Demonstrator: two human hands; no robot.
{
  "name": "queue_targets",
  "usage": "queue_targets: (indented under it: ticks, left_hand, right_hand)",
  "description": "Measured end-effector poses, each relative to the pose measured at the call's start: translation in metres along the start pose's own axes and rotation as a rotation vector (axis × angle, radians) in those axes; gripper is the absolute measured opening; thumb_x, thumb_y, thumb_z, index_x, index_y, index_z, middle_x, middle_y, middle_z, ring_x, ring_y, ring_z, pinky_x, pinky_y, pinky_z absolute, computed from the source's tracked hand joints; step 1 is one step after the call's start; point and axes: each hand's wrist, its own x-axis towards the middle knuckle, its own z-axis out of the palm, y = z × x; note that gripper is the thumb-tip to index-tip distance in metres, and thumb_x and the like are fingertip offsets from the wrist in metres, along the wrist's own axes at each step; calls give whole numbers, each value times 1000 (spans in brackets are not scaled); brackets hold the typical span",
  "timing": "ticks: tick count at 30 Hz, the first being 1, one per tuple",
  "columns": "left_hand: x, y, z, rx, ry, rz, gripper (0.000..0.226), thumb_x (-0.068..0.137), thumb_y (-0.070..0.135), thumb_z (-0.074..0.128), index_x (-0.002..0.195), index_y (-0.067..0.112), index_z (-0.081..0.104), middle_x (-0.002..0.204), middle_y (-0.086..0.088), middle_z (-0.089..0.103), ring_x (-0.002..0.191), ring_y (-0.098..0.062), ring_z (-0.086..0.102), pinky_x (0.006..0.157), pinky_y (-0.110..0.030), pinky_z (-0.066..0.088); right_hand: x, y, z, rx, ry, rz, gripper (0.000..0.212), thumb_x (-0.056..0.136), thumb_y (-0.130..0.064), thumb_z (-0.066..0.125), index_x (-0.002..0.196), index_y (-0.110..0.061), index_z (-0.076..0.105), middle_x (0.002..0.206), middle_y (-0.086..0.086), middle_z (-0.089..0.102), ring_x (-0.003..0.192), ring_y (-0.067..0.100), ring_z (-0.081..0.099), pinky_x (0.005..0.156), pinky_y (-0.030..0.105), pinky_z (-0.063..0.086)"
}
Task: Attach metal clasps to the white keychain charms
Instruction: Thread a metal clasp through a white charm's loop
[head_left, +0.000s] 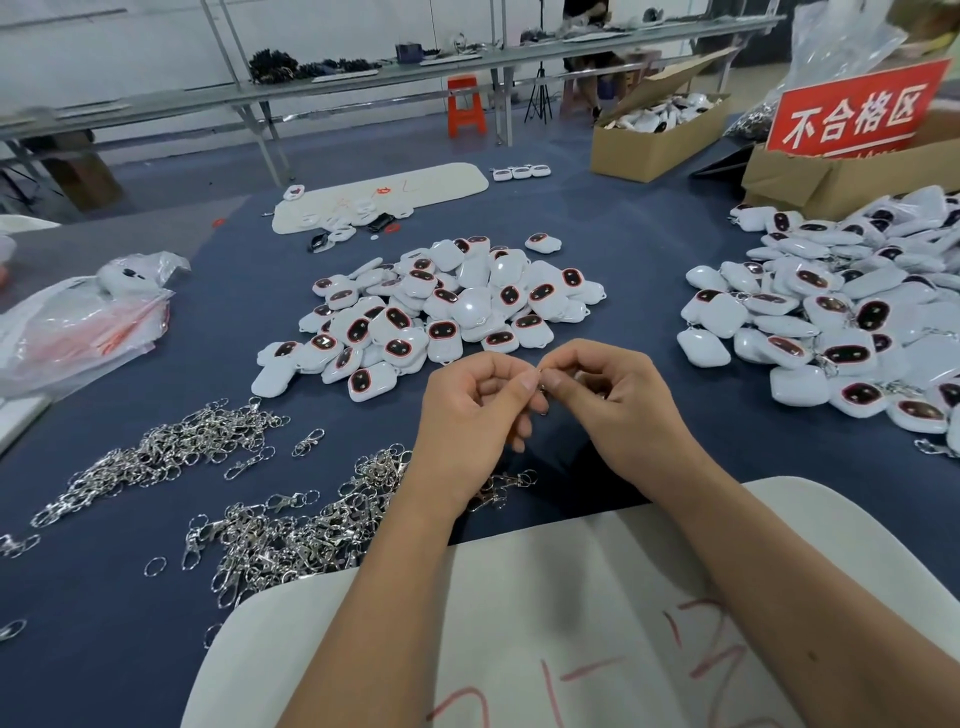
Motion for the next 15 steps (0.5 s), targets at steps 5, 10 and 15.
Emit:
queue_targets:
  ticks: [5, 10, 15]
  left_hand:
    - [0, 0, 1, 3, -13, 22, 17, 101, 5, 58, 88, 5, 70, 72, -1, 70, 53, -9, 55, 51, -23, 50]
    - [1, -3, 7, 40, 9, 51, 14, 101, 3, 56, 92, 2, 67, 70, 5, 68, 55, -8, 56, 52, -22, 49]
    - [2, -7, 11, 181, 80, 166, 16, 102, 6, 56, 88, 10, 65, 71, 6, 66, 56, -9, 55, 55, -25, 50]
  right_hand:
    - [0, -2, 0, 28, 15, -4, 22, 100, -8, 65, 84, -21, 72, 75, 6, 66, 66, 35, 47, 63, 36, 42]
    - [-1, -2, -1, 38, 47, 5, 20, 99, -9, 67, 84, -20, 72, 74, 16, 63, 63, 30, 39, 61, 35, 37]
    - [-4, -4, 1, 4, 107, -34, 18, 98, -8, 69, 83, -17, 72, 73, 5, 67, 66, 32, 43, 59, 26, 37]
